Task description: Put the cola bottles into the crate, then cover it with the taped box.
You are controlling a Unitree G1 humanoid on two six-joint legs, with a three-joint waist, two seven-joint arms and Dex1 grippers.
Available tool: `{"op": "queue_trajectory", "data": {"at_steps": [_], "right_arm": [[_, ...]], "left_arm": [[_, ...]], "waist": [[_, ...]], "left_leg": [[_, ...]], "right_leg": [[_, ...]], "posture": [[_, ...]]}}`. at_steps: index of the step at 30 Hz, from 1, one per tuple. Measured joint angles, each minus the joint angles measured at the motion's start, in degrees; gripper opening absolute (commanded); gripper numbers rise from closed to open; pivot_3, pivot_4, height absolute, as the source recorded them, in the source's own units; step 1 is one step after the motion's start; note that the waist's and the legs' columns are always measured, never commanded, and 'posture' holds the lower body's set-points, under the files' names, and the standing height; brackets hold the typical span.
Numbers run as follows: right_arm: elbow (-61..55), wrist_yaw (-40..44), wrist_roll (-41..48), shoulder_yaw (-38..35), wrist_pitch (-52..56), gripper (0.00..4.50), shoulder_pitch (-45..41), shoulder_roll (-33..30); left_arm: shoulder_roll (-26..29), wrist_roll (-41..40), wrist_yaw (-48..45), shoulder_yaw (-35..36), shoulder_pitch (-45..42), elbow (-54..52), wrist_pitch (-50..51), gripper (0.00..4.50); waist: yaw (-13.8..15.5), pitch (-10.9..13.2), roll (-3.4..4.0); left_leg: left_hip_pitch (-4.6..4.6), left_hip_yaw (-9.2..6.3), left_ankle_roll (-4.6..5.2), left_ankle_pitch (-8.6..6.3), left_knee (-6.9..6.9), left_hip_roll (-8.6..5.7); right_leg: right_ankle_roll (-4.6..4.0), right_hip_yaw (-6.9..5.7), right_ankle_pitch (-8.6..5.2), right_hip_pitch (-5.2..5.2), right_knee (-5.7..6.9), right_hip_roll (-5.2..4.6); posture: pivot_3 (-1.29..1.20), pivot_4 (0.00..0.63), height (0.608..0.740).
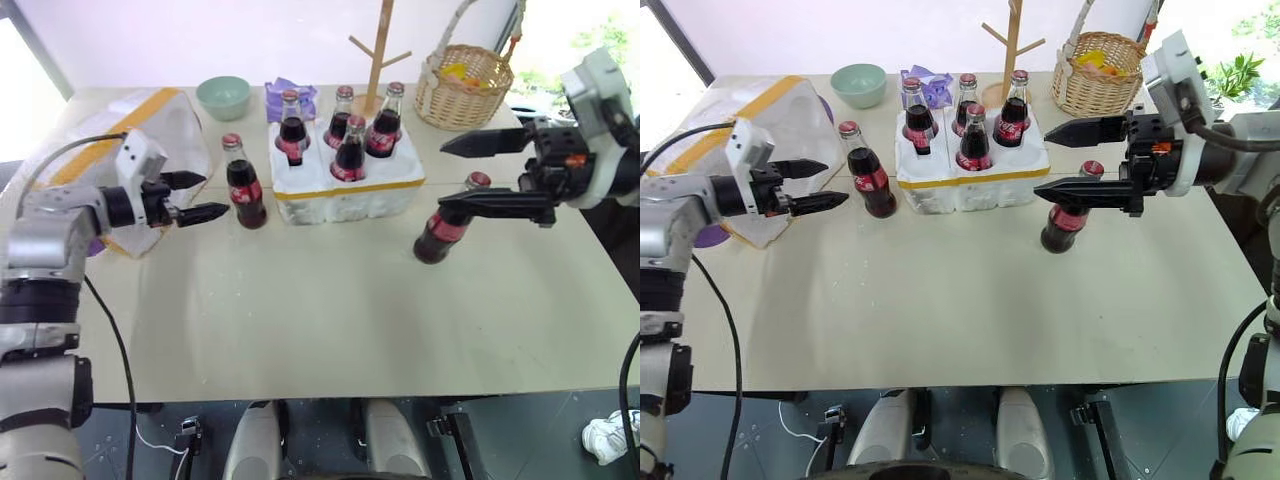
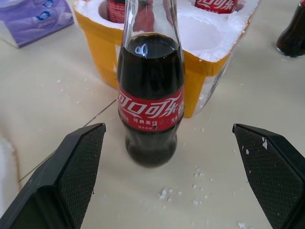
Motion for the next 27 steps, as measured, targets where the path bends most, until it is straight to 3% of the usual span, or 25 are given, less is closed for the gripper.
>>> {"op": "queue_trajectory", "data": {"at_steps": [15,18,20,27], "right_arm": [[-0.02,-3.06,0.21,0.46,0.07,4.50,0.08,2.00],[-0.06,-3.77,0.27,0.35,0.10,4.50,0.12,2.05],[-0.09,-4.07,0.28,0.23,0.11,4.50,0.16,2.05],[-0.24,-5.57,0.94,-1.39,0.97,4.50,0.42,2.04]], "left_arm": [[-10.93,8.35,-2.37,-3.46,-15.62,30.59,-13.59,4.48],[-11.33,9.17,-2.40,-3.61,-16.69,33.09,-15.24,3.59],[-11.26,9.75,-2.79,-3.64,-17.18,33.58,-16.16,2.73],[-6.01,9.73,-11.27,-3.74,-16.45,29.79,-10.31,2.73]], "waist": [[0.01,0.00,-0.02],[-0.07,0.00,-0.02],[-0.04,0.00,-0.02],[-0.28,0.04,-0.07]], "left_leg": [[-0.02,-0.01,0.00,0.00,0.01,0.00],[-0.03,-0.01,0.01,0.00,0.01,0.00],[-0.03,-0.01,0.01,0.00,0.01,0.00],[-0.10,-0.02,0.01,0.00,-0.04,0.02]], "right_leg": [[0.01,0.00,0.01,-0.01,0.01,0.00],[0.02,0.00,0.01,-0.02,0.01,0.00],[0.02,-0.01,0.01,-0.02,0.01,0.00],[0.01,0.00,0.01,-0.15,0.05,0.02]], "posture": [[0.00,0.150,0.740],[0.00,0.150,0.740],[0.00,0.150,0.740],[0.00,0.150,0.740]]}}
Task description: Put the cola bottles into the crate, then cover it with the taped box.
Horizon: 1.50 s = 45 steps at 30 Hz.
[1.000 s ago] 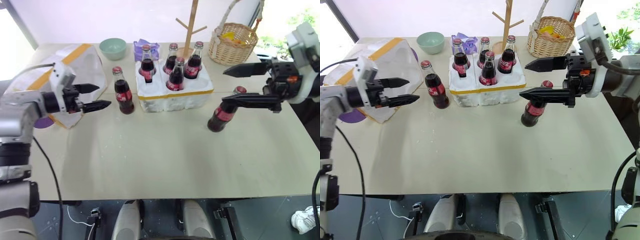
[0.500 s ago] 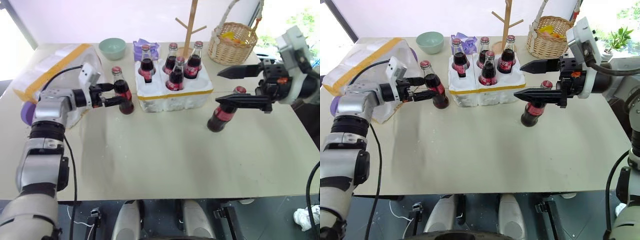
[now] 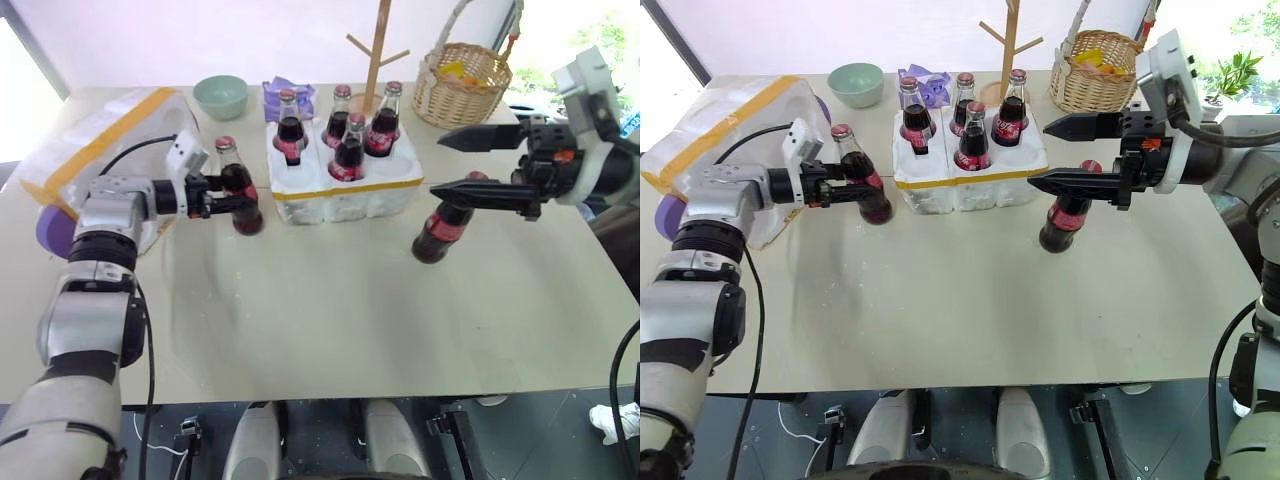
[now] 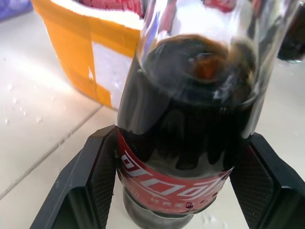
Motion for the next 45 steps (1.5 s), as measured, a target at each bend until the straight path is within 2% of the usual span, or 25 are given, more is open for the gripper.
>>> {"op": "queue_trajectory", "data": {"at_steps": [5,9,12,18,25,30,32,34,38,40,43,45], "right_arm": [[-0.97,-0.77,0.54,-0.66,0.24,4.50,1.33,-0.04],[-1.84,-1.68,0.62,-0.62,0.24,4.50,2.14,0.05],[-2.66,-2.32,1.11,-0.68,0.24,4.50,2.24,0.05],[-3.76,-4.51,1.65,-1.76,0.47,4.50,4.38,0.07],[-5.44,-6.99,2.89,-4.06,1.53,4.50,7.77,0.06],[-5.60,-8.25,3.57,-5.12,1.51,4.50,8.69,0.06],[-5.60,-8.52,3.59,-5.13,1.46,4.50,8.89,0.06],[-5.58,-8.51,3.57,-5.09,1.40,4.50,9.01,0.06],[-5.49,-8.34,3.33,-5.09,1.19,4.50,8.98,-0.39],[-5.57,-7.46,3.53,-6.18,1.53,4.50,9.94,-2.95],[-7.16,-4.90,4.84,-14.14,3.60,4.50,16.16,-8.40],[-9.27,-3.65,6.09,-21.40,5.94,4.50,21.81,-9.67]], "left_arm": [[5.26,-6.91,-9.57,1.56,-0.05,-12.24,16.61,2.73],[1.15,-11.25,-4.25,6.32,-8.84,-12.47,21.58,2.73],[-3.17,-10.99,1.76,7.44,-14.69,-9.20,17.44,2.73],[-10.55,-4.98,5.76,3.69,-15.57,1.97,6.86,2.73],[-13.06,2.97,7.76,-1.14,-14.67,8.15,-7.14,2.73],[-15.77,6.37,11.85,-2.44,-13.89,10.25,-11.10,2.73],[-17.02,6.82,13.72,-2.46,-12.84,11.93,-10.99,3.77],[-17.57,6.40,14.86,-1.54,-12.67,12.13,-10.97,4.36],[-17.29,6.32,15.55,-0.30,-12.68,12.15,-10.10,4.36],[-16.17,5.05,13.63,0.89,-12.71,11.77,-8.67,4.36],[-11.33,1.59,8.22,3.73,-12.94,8.66,-2.97,4.36],[-7.24,-2.07,3.62,6.06,-13.58,3.37,3.52,4.36]], "waist": [[0.44,0.03,-0.03],[1.83,0.08,-0.12],[1.64,0.07,-0.13],[0.97,0.09,-0.14],[1.05,0.10,-0.14],[1.16,0.10,-0.15],[1.17,0.10,-0.14],[1.26,0.09,-0.14],[1.28,0.08,-0.13],[1.36,0.08,-0.13],[1.47,0.09,-0.14],[1.46,0.09,-0.15]], "left_leg": [[-0.07,-0.03,0.00,0.00,0.01,0.00],[-0.09,-0.09,0.00,0.00,0.14,-0.06],[-0.02,-0.07,0.00,0.00,0.14,-0.10],[-0.02,-0.08,0.02,0.01,0.03,-0.06],[-0.06,-0.07,0.02,0.00,0.00,-0.06],[-0.03,-0.07,0.02,0.00,0.05,-0.06],[-0.04,-0.07,0.02,0.00,0.05,-0.06],[-0.02,-0.07,0.03,0.00,0.05,-0.06],[0.01,-0.07,0.03,0.00,0.05,-0.06],[-0.02,-0.07,0.03,0.00,0.04,-0.06],[-0.05,-0.09,0.03,0.00,-0.02,-0.04],[-0.05,-0.10,0.03,-0.01,-0.03,-0.04]], "right_leg": [[0.00,-0.01,-0.01,0.00,0.00,-0.02],[0.00,-0.02,0.00,0.11,-0.04,-0.03],[0.01,0.00,0.00,0.23,-0.11,-0.05],[0.02,0.00,0.00,0.03,0.01,0.04],[0.02,0.01,0.00,0.00,-0.03,0.04],[0.02,0.02,0.00,0.05,-0.03,0.02],[0.02,0.02,0.00,0.04,-0.02,0.03],[0.02,0.02,0.00,0.05,-0.02,0.02],[0.02,0.02,0.00,0.08,-0.02,0.02],[0.02,0.02,0.00,0.06,-0.02,0.02],[0.02,0.01,-0.01,0.03,-0.04,0.04],[0.02,0.01,-0.01,0.05,-0.05,0.04]], "posture": [[0.00,0.150,0.740],[0.00,0.150,0.740],[0.00,0.150,0.740],[0.00,0.150,0.740],[0.00,0.150,0.740],[0.00,0.150,0.740],[0.00,0.150,0.740],[0.00,0.150,0.740],[0.00,0.150,0.740],[0.00,0.150,0.740],[0.00,0.150,0.740],[0.00,0.150,0.740]]}}
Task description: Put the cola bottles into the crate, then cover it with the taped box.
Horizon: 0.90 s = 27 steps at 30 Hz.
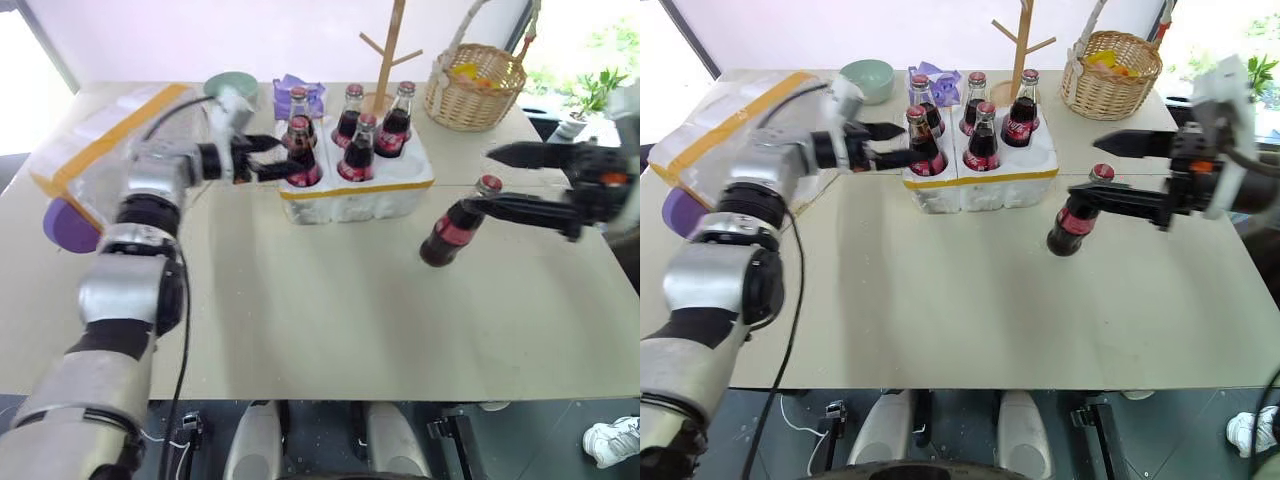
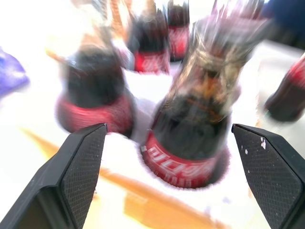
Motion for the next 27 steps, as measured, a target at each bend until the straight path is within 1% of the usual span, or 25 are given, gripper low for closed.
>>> {"op": "queue_trajectory", "data": {"at_steps": [3,5,7,9,11,13,15,18,22,27], "right_arm": [[-4.37,-0.31,1.70,-8.75,4.43,4.50,8.50,0.80],[-7.08,-2.59,2.39,-14.26,7.29,4.50,14.23,3.44],[-8.42,-4.63,2.32,-16.59,8.09,4.50,17.39,5.96],[-11.27,-8.72,1.11,-17.52,6.60,4.50,21.14,10.89],[-11.90,-12.75,-1.09,-15.97,4.75,4.50,23.03,15.00],[-12.35,-17.64,-4.07,-12.97,0.90,4.50,23.06,19.63],[-12.05,-21.22,-5.15,-10.06,-0.45,4.50,22.39,22.42],[-10.17,-24.48,-6.46,-6.20,-3.29,4.50,20.61,25.67],[-6.39,-26.32,-9.20,0.62,-7.37,4.50,18.22,28.45],[-3.51,-26.31,-10.82,4.18,-10.90,4.50,17.78,28.68]], "left_arm": [[5.42,-6.48,-7.34,1.47,-0.35,-11.84,11.57,4.36],[10.26,-11.29,-12.12,2.06,1.63,-22.64,19.98,4.36],[12.67,-13.84,-14.41,2.03,4.51,-29.54,24.48,4.36],[15.76,-15.88,-16.84,-0.18,11.48,-38.96,27.98,4.36],[16.21,-16.63,-17.55,-2.29,16.67,-44.33,29.41,4.36],[15.68,-17.44,-16.83,-4.11,20.27,-48.73,29.90,4.36],[14.07,-17.98,-14.79,-4.40,20.52,-50.76,30.06,4.36],[11.89,-18.34,-11.69,-4.55,21.03,-52.57,29.40,4.36],[8.39,-17.86,-8.95,-7.27,23.32,-53.66,27.12,4.36],[8.19,-17.86,-7.07,-8.16,23.66,-54.42,26.43,4.36]], "waist": [[-0.03,-0.01,-0.01],[-0.10,-0.07,0.05],[-0.11,-0.11,0.11],[-0.21,-0.15,0.06],[-0.29,-0.14,0.05],[-0.31,-0.12,0.02],[-0.17,-0.12,0.01],[-0.13,-0.13,0.01],[-0.21,-0.13,0.03],[-0.23,-0.12,0.02]], "left_leg": [[0.07,0.00,0.00,0.00,0.05,0.00],[0.21,0.00,-0.01,0.00,0.07,0.00],[0.50,0.00,-0.01,0.00,0.06,0.00],[1.03,-0.01,-0.02,-0.03,-0.06,0.01],[1.05,-0.01,-0.05,-0.02,-0.05,0.01],[1.02,0.00,-0.05,-0.01,0.05,0.00],[0.98,0.01,-0.04,-0.01,0.09,-0.01],[1.00,0.02,-0.02,-0.02,0.04,-0.02],[1.00,0.02,-0.01,-0.01,0.02,-0.02],[0.98,0.02,0.00,-0.02,0.00,-0.02]], "right_leg": [[0.01,0.00,0.00,0.09,0.01,-0.01],[0.01,0.00,-0.01,0.27,-0.01,-0.02],[0.00,0.01,-0.02,0.55,-0.01,-0.04],[-0.18,0.01,-0.17,0.99,-0.06,-0.03],[-0.23,0.02,-0.21,1.01,-0.10,-0.03],[-0.25,0.06,-0.21,1.02,-0.10,-0.03],[-0.25,0.09,-0.21,1.01,-0.10,-0.04],[-0.20,0.11,-0.22,1.01,-0.10,-0.02],[-0.19,0.12,-0.21,0.98,-0.07,0.00],[-0.17,0.11,-0.22,0.95,-0.08,0.00]], "posture": [[0.00,0.150,0.740],[0.00,0.150,0.740],[0.00,0.150,0.740],[0.00,0.150,0.740],[0.00,0.150,0.740],[0.00,0.150,0.740],[0.00,0.150,0.740],[0.00,0.150,0.740],[0.00,0.150,0.740],[0.00,0.150,0.740]]}}
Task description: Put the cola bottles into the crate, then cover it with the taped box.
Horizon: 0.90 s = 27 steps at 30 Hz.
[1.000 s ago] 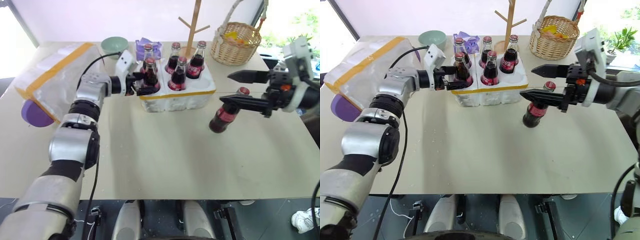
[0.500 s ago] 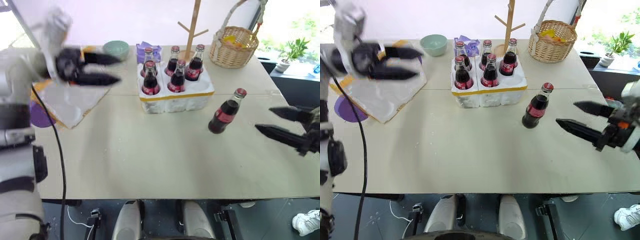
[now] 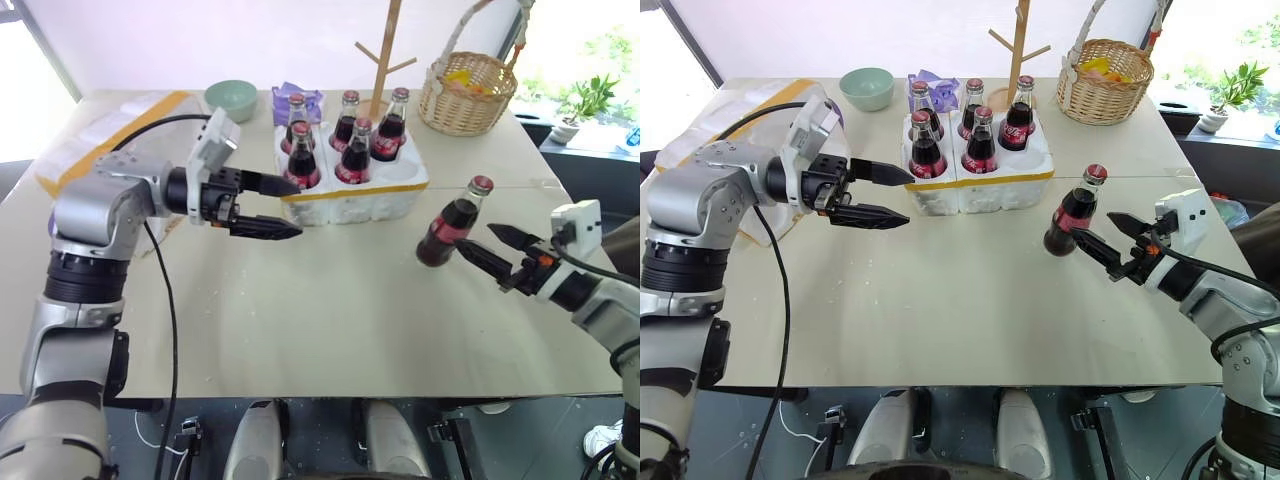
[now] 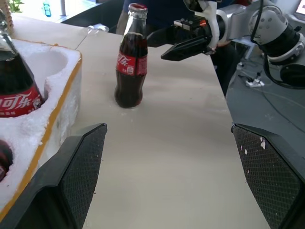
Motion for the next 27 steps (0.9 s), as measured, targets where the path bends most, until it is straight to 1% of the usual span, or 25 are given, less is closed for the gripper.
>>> {"op": "queue_trajectory", "data": {"at_steps": [7,13,15,16,18,23,25,27], "right_arm": [[4.60,-0.73,-1.97,4.51,-3.23,4.50,-2.11,1.70],[15.02,-1.37,-5.72,8.34,-7.46,4.50,-9.65,3.65],[17.21,-0.97,-6.12,8.88,-8.50,3.99,-10.78,3.98],[17.73,-0.69,-6.10,9.07,-8.78,3.69,-11.01,4.13],[18.12,-0.28,-6.17,9.35,-9.35,2.78,-11.31,4.29],[18.13,0.23,-5.36,9.26,-8.79,2.75,-11.51,4.22],[17.08,1.08,-3.85,9.29,-6.83,2.75,-11.72,3.45],[16.17,2.07,-2.32,9.30,-4.97,2.75,-13.68,2.37]], "left_arm": [[0.26,-1.26,1.03,0.03,0.33,-1.57,0.07,4.36],[0.42,-1.33,1.34,-0.24,0.37,-1.63,-0.04,4.36],[0.39,-1.33,1.55,-0.28,0.37,-1.63,-0.04,4.50],[0.39,-1.33,1.63,-0.28,0.37,-1.62,-0.04,4.50],[0.39,-1.33,1.69,-0.28,0.36,-1.63,-0.05,4.50],[0.41,-1.29,2.22,-0.27,0.35,-1.56,-0.56,4.50],[0.51,-1.29,2.44,-0.26,0.36,-1.56,-1.08,4.50],[0.82,-1.30,2.70,-0.21,0.36,-1.56,-1.25,4.50]], "waist": [[-0.07,0.00,0.00],[-0.35,0.00,0.00],[-0.18,0.00,0.00],[-0.13,0.00,0.00],[-0.11,0.00,0.00],[-0.21,0.01,0.01],[-0.26,0.06,0.09],[-0.55,0.09,0.14]], "left_leg": [[0.01,0.00,0.00,0.00,0.00,0.00],[0.01,0.00,0.00,0.00,-0.02,0.00],[0.00,0.00,0.00,0.00,-0.04,0.00],[0.00,0.01,0.00,0.00,-0.04,0.00],[0.00,0.01,0.00,0.00,-0.04,0.00],[0.00,0.01,0.00,0.00,-0.05,0.00],[-0.02,0.02,0.00,0.00,-0.06,0.00],[-0.03,0.03,0.00,0.00,-0.06,0.00]], "right_leg": [[0.00,0.00,0.00,0.00,0.00,0.00],[-0.01,0.00,-0.01,0.00,-0.01,0.00],[0.01,0.00,-0.01,0.00,-0.01,0.00],[0.02,0.00,-0.01,0.00,-0.02,0.00],[0.02,0.00,0.00,0.00,-0.02,0.00],[0.02,0.00,-0.01,-0.02,-0.01,0.00],[0.02,0.00,0.00,-0.05,-0.01,0.00],[0.03,0.01,0.00,-0.08,0.01,0.00]], "posture": [[0.00,0.150,0.740],[0.00,0.150,0.740],[0.00,0.150,0.740],[0.00,0.150,0.740],[0.00,0.150,0.740],[0.00,0.150,0.740],[0.00,0.150,0.740],[0.00,0.150,0.740]]}}
